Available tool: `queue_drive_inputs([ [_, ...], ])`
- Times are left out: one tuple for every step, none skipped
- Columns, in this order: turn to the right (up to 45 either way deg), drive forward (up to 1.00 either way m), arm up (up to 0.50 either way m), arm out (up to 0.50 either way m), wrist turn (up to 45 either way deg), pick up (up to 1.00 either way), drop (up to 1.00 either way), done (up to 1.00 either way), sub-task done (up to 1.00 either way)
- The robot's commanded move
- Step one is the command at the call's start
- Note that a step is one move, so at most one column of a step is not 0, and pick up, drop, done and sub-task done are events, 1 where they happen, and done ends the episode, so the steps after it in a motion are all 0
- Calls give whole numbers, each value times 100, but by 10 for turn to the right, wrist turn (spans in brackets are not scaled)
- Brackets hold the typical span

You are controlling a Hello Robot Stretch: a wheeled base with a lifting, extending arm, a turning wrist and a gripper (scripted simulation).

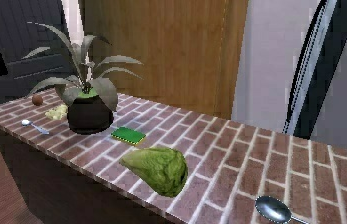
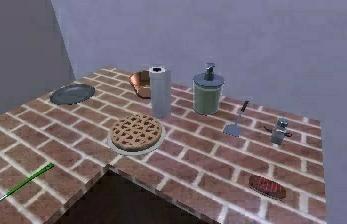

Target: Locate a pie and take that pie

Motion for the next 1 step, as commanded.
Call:
queue_drive_inputs([
  [0,0,50,0,0,0,0,0,0],
])
